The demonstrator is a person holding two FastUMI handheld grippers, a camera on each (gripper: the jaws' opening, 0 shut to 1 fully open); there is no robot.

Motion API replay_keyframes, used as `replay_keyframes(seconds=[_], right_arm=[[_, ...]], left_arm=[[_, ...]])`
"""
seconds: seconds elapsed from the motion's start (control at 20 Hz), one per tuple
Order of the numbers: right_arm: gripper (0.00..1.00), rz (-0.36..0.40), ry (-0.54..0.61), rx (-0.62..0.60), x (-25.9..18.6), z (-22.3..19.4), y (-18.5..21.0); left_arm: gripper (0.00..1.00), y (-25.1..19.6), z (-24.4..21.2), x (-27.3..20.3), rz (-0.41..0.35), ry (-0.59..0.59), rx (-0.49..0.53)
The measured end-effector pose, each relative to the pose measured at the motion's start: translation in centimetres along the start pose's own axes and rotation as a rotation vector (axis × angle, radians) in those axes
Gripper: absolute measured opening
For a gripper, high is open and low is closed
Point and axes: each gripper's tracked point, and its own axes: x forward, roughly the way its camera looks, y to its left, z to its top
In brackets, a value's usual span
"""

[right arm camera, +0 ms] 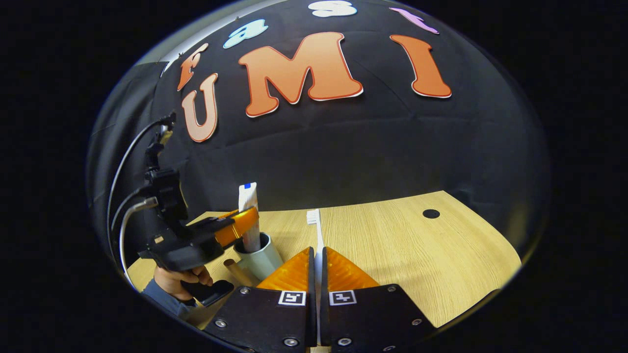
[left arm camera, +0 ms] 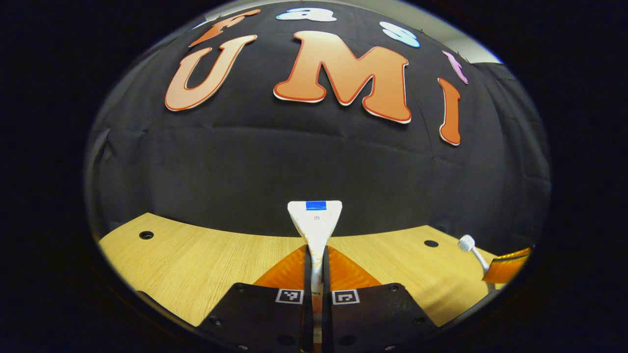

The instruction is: Put the toothbrush and toothpaste on the desktop into the cup, then pick up the cup and place it on the coaster on the desktop.

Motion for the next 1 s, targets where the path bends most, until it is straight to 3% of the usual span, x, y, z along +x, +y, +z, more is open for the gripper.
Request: replay_keyframes(seconds=[0.2,0.3,0.4,0.5,0.55,1.0], right_arm=[[0.03,0.005,-0.018,-0.021,-1.1,0.7,0.9],[0.03,0.015,-0.034,-0.026,-1.5,1.1,1.6],[0.03,0.025,-0.045,-0.028,-1.7,1.3,2.2],[0.03,0.033,-0.048,-0.024,-1.7,1.4,2.6],[0.03,0.038,-0.048,-0.019,-1.5,1.4,2.8],[0.03,0.097,-0.114,0.019,0.6,2.6,5.4]], left_arm=[[0.16,-0.8,-1.9,-1.0,-0.036,0.069,-0.005],[0.37,-0.5,-1.4,-2.0,-0.033,0.06,0.016],[0.47,-0.5,-0.3,-3.6,-0.039,0.031,0.062],[0.85,0.0,0.4,-5.2,-0.032,0.011,0.087],[0.95,0.3,0.5,-5.9,-0.027,0.008,0.086],[0.96,4.8,-1.0,-11.0,0.034,0.007,0.073]])
